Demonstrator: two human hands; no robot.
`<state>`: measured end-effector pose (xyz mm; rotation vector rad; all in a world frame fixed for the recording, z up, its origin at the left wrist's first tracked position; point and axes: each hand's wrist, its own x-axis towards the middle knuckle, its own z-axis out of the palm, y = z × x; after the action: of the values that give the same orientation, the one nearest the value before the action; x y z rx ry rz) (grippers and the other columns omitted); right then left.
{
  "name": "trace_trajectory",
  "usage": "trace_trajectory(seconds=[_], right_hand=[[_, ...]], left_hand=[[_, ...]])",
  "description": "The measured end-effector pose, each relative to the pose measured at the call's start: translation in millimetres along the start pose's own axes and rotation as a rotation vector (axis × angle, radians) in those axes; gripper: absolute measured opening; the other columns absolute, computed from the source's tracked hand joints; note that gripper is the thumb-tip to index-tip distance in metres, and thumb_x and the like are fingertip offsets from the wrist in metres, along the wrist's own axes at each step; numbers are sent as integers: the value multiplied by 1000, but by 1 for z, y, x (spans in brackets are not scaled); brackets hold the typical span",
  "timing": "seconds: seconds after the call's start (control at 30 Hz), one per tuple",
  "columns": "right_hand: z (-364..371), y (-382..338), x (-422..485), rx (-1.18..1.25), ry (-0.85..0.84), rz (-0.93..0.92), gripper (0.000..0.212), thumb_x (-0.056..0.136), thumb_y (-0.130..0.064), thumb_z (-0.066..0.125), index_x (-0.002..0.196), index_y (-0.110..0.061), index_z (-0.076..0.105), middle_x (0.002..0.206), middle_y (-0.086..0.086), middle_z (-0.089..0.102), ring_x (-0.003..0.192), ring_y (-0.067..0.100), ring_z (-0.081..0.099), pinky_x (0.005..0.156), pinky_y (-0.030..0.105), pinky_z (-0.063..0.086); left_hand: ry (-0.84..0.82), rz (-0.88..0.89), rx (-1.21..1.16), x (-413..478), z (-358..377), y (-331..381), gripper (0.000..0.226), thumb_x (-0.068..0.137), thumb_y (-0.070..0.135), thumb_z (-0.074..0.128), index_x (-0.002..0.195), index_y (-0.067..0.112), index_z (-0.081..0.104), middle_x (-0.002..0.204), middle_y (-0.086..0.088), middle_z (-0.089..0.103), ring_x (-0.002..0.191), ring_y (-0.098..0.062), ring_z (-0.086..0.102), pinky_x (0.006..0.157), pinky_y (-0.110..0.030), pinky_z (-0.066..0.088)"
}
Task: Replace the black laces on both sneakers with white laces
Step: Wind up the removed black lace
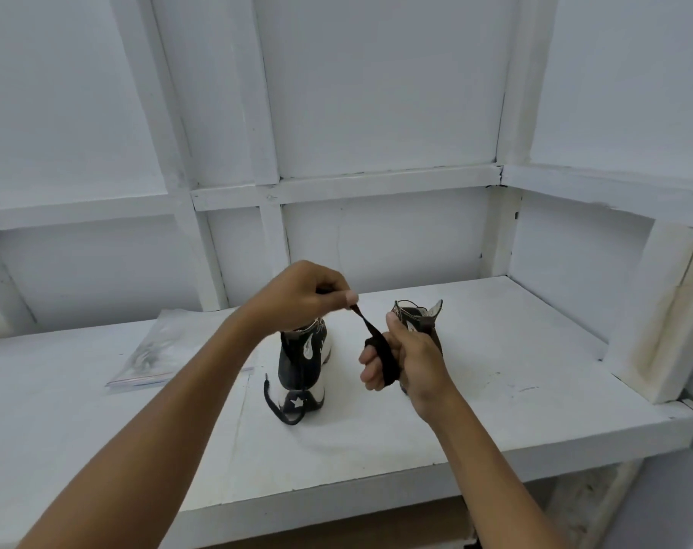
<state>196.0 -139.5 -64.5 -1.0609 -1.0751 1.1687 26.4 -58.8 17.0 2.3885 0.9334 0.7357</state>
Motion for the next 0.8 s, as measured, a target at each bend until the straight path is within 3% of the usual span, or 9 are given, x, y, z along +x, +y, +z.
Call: trace_trajectory(seconds=[0.1, 0.2, 0.3, 0.37, 0.47, 0.57, 0.67, 0.8], right_hand=[[-6, -6, -5, 184, -31, 66, 64, 102, -40, 39, 54, -10, 68, 59, 14, 57, 45, 23, 54, 47, 27, 41], [-14, -11, -9, 448, -77, 93, 62, 102, -39, 38, 60, -9, 73, 63, 10, 63, 49, 19, 59, 48, 25, 46], [-22, -11, -5, 670, -90, -1, 58, 103, -36, 34, 91, 3, 76, 98, 23, 72, 85, 31, 72, 72, 34, 60], [-28, -10, 0, 726, -49, -52, 53, 104, -34, 33, 112, 7, 66, 118, 26, 67, 106, 33, 69, 90, 38, 57], [-34, -6, 8, 548, 78, -111, 46, 105, -33, 32, 118, 2, 61, 125, 21, 65, 114, 28, 65, 95, 33, 54], [-38, -3, 10, 283, 166, -132, 47, 106, -34, 33, 118, 0, 62, 118, 15, 70, 111, 22, 67, 93, 28, 54], [-39, -4, 7, 7, 177, -101, 54, 105, -40, 32, 110, -1, 69, 97, 11, 76, 93, 21, 72, 83, 28, 55], [-34, -16, -3, -55, 82, -46, 72, 103, -49, 30, 81, 6, 71, 72, 24, 70, 60, 32, 66, 58, 31, 51]], left_hand=[[93, -25, -81, 1, 16, -21, 21, 93, 31, 68, 82, 14, 75, 49, 10, 41, 48, -10, 33, 50, -24, 29], [112, -70, -84, 0, 46, -36, 25, 94, 35, 65, 75, 20, 71, 53, 4, 42, 49, -12, 33, 52, -26, 30], [35, -85, -19, -7, 76, -42, 28, 99, 34, 59, 72, 27, 66, 51, 10, 43, 50, -10, 37, 54, -28, 32], [-97, -83, 100, -13, 90, -37, 27, 102, 33, 51, 82, 25, 68, 54, 9, 47, 52, -8, 42, 55, -25, 34], [-294, -45, 181, -17, 94, -15, 30, 105, 33, 45, 102, 18, 70, 64, 12, 53, 58, 1, 49, 61, -19, 38], [-356, 14, 186, -14, 79, 11, 26, 103, 31, 50, 103, 16, 70, 66, 12, 54, 58, 5, 49, 60, -15, 36], [-295, 77, 168, -5, 56, 33, 15, 98, 26, 59, 88, 18, 68, 60, 18, 53, 56, 1, 46, 56, -13, 33], [-126, 120, 105, 13, 25, 45, 14, 96, 25, 63, 86, 19, 71, 53, 21, 52, 50, -1, 42, 53, -16, 33]])
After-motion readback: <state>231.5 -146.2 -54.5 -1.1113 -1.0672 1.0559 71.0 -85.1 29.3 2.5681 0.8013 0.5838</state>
